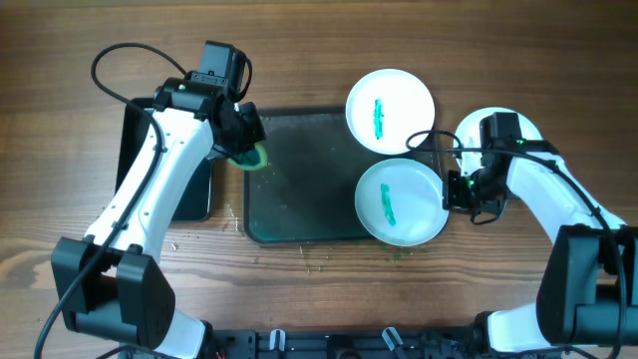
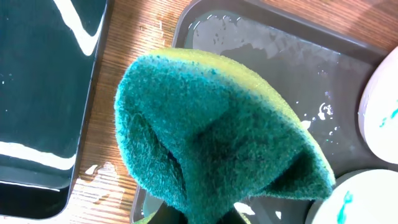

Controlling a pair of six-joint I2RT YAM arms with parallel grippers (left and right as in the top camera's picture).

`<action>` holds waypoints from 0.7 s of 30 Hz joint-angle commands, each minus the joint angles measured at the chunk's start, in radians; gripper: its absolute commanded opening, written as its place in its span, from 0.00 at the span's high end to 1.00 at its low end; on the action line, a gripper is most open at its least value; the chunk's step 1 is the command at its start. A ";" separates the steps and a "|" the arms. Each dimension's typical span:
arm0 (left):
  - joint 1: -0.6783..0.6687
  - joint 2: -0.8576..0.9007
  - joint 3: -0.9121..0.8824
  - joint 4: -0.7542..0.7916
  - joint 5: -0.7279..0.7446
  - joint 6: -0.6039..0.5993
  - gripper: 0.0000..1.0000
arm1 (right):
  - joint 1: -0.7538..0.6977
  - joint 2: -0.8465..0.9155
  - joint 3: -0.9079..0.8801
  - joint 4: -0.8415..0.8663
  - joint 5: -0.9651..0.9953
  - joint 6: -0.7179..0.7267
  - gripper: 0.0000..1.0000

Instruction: Clean dirty plates on tray and stack at the side

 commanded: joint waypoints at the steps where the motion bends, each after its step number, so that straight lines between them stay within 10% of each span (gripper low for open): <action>1: 0.000 -0.011 0.011 0.002 -0.017 0.016 0.96 | 0.030 -0.085 0.081 -0.053 -0.145 0.002 0.96; 9: 0.000 -0.011 0.011 0.004 -0.017 0.016 0.96 | 0.510 -0.032 0.090 0.376 0.140 0.672 0.96; 15: 0.000 -0.011 0.011 0.007 -0.017 0.015 0.96 | 0.585 0.151 0.119 0.494 0.066 0.731 0.94; 18: 0.000 -0.011 0.010 0.007 -0.016 0.012 0.96 | 0.580 0.152 0.120 0.490 0.055 0.731 0.69; 21: -0.023 0.012 0.005 0.016 -0.013 0.012 0.96 | 0.525 0.185 0.122 0.509 -0.023 0.682 0.70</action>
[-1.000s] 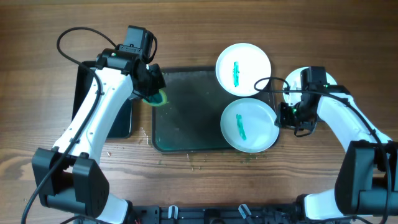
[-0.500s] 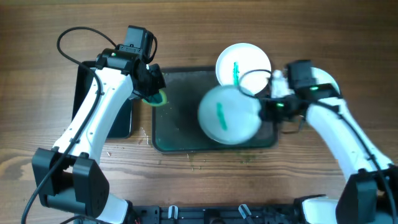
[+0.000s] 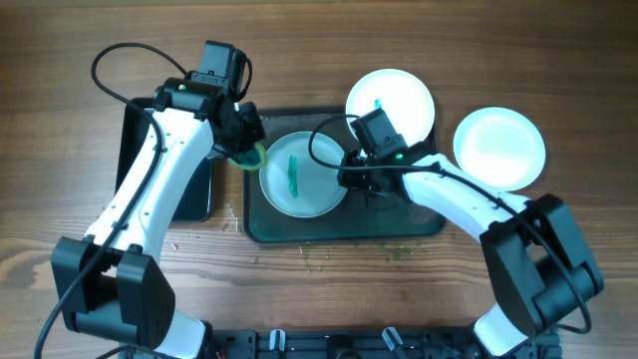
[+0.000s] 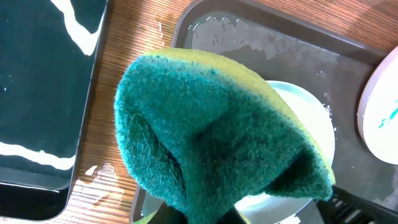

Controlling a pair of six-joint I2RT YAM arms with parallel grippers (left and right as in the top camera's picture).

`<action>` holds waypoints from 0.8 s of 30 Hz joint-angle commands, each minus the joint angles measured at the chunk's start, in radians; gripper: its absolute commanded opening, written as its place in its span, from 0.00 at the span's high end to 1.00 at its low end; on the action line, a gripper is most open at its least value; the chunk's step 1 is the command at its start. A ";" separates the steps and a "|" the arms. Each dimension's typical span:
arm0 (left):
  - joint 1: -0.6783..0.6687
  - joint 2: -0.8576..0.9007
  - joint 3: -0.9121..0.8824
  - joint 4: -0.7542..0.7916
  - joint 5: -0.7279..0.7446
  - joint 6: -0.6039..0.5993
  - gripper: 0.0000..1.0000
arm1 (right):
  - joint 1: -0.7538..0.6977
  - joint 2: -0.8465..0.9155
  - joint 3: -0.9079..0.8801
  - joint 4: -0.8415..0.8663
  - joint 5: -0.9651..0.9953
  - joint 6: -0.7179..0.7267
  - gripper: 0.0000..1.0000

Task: Clean dirty plates on tray and stack at the side
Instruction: 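Scrub the centered plate with the sponge in the left gripper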

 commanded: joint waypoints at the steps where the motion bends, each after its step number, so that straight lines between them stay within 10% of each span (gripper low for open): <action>1: -0.029 0.024 0.005 0.016 -0.013 0.012 0.96 | -0.045 0.068 0.034 0.021 -0.100 -0.037 0.74; 5: -0.085 0.118 0.005 0.065 -0.013 0.008 0.96 | -0.050 0.143 0.097 -0.001 -0.143 -0.063 0.96; 13: -0.164 0.402 0.004 0.157 0.063 0.018 0.96 | -0.050 0.143 0.097 -0.003 -0.152 -0.075 0.96; 19: -0.164 0.446 0.004 0.162 0.523 0.371 0.96 | -0.050 0.143 0.097 -0.002 -0.159 -0.080 0.96; 22: -0.158 0.446 0.004 0.174 0.391 0.312 0.96 | -0.050 0.143 0.097 -0.003 -0.163 -0.087 0.96; 24: -0.156 0.446 0.004 0.162 0.041 0.077 0.96 | -0.050 0.143 0.097 -0.001 -0.166 -0.089 0.95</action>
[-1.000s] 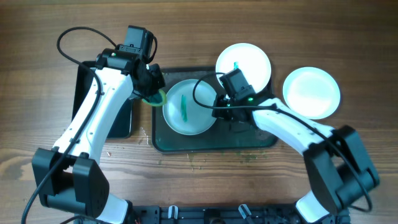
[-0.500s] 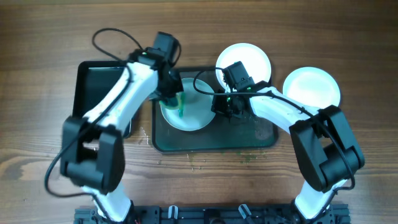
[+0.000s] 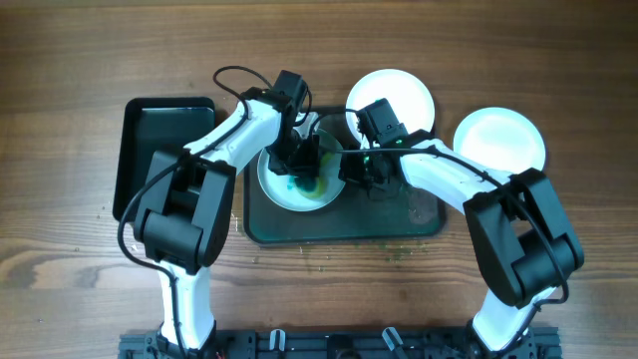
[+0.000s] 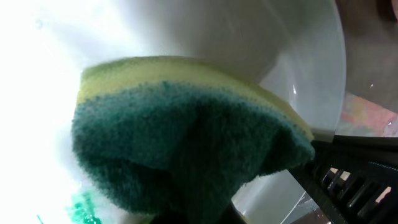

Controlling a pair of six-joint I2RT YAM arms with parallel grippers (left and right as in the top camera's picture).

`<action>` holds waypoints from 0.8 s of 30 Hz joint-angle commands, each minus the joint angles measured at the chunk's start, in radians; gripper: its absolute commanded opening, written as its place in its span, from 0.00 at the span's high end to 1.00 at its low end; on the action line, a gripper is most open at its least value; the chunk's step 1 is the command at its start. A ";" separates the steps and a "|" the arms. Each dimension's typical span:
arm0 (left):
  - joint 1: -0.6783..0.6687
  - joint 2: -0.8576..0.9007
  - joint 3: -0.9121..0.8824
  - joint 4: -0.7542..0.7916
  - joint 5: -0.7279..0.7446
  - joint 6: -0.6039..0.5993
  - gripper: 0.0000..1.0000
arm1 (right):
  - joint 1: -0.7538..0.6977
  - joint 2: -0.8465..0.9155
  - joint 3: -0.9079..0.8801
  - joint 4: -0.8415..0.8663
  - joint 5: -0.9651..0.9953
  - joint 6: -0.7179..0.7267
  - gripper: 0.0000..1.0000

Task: Clean dirty plates on tray and stack at the side
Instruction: 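Scrub the centered plate with the sponge in the left gripper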

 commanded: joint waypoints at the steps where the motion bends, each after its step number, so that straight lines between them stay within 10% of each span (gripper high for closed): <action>1: -0.003 0.032 -0.012 -0.024 -0.441 -0.268 0.96 | 0.000 0.017 0.027 0.005 -0.038 -0.018 0.95; 5: -0.011 0.032 -0.012 -0.115 -0.480 -0.394 0.96 | 0.000 0.017 0.027 0.005 -0.038 -0.018 0.96; 10: -0.023 0.032 -0.012 -0.082 -0.066 -0.116 0.96 | 0.000 0.017 0.027 0.006 -0.046 -0.018 0.96; 14: -0.019 0.032 -0.012 0.012 -0.027 -0.090 0.96 | 0.000 0.017 0.027 0.005 -0.050 -0.018 0.96; 20: -0.013 0.032 -0.012 -0.068 -0.544 -0.369 0.96 | 0.000 0.017 0.027 0.006 -0.049 -0.018 0.96; 24: -0.015 0.032 -0.012 -0.105 0.083 0.038 0.96 | 0.000 0.017 0.027 0.006 -0.049 -0.018 0.96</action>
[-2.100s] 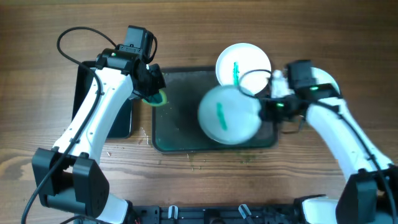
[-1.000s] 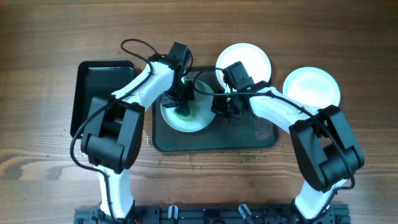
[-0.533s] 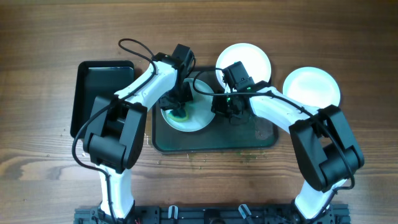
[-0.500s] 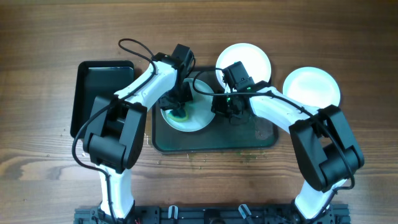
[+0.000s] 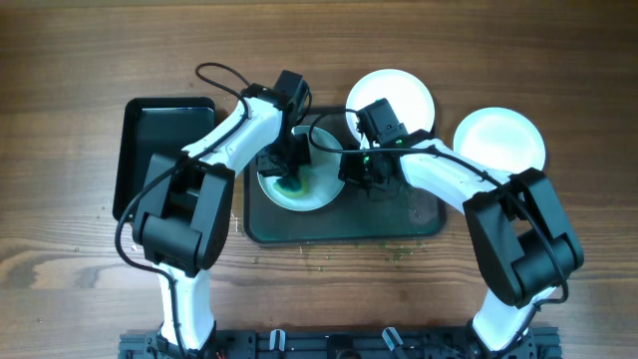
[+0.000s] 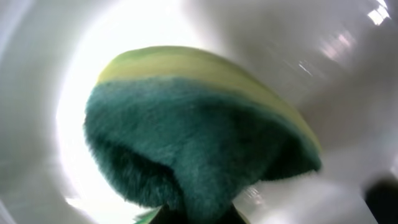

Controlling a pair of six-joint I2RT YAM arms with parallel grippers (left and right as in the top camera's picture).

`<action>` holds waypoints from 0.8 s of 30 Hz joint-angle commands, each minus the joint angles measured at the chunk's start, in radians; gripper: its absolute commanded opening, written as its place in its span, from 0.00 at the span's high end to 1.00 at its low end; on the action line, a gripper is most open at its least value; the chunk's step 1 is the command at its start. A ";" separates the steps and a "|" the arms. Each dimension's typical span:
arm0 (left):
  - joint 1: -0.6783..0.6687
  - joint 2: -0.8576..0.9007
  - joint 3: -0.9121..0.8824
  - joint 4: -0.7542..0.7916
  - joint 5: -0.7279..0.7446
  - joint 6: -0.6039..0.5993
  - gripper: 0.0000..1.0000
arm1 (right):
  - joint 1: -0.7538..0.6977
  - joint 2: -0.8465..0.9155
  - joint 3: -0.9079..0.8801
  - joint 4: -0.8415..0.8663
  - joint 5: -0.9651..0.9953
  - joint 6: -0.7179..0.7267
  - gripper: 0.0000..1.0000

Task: Clean dirty plates on tray and stack at the side
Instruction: 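Scrub the centered plate with the sponge in the left gripper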

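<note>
A white plate lies on the dark tray, with a green smear at its lower left. My left gripper is shut on a green-and-yellow sponge and presses it onto the plate's wet white surface. The sponge hides the gripper's fingers in the left wrist view. My right gripper is at the plate's right rim, shut on it. A second plate with a green streak sits at the tray's back right corner.
A clean white plate rests on the wood table to the right of the tray. A black rectangular basin stands at the left. Small crumbs lie on the table in front of the tray.
The sponge in my left gripper has shifted a little to the left on the plate. The green paint is now a smudge at the plate's lower left. The right gripper has stayed at the rim.
At first the left gripper held the sponge over the tray's left edge, with the right gripper at a streaked plate at the tray's front right. Then that plate lay mid-tray, held by the right gripper. After that the sponge was on it, and the streak is now smeared.
</note>
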 commanded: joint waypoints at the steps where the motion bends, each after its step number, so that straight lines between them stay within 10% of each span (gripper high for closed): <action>1: -0.006 0.047 -0.034 0.017 0.360 0.276 0.96 | 0.000 0.015 0.027 0.005 -0.040 -0.010 0.96; 3: -0.005 0.047 -0.034 0.113 0.277 0.258 0.96 | 0.000 0.015 0.027 0.005 -0.040 -0.010 0.96; 6: -0.005 0.047 -0.034 0.148 -0.411 -0.164 0.96 | 0.000 0.015 0.027 0.006 -0.040 -0.011 0.96; 8: -0.011 0.044 -0.034 0.097 -0.543 -0.250 0.96 | 0.000 0.015 0.027 0.005 -0.040 -0.011 0.96; 17: -0.167 0.043 -0.105 -0.046 -0.174 -0.252 0.96 | 0.000 0.015 0.027 0.005 -0.040 -0.022 0.96; 24: -0.010 0.038 -0.105 0.176 0.000 0.025 0.96 | 0.000 0.015 0.027 0.008 -0.048 -0.033 0.96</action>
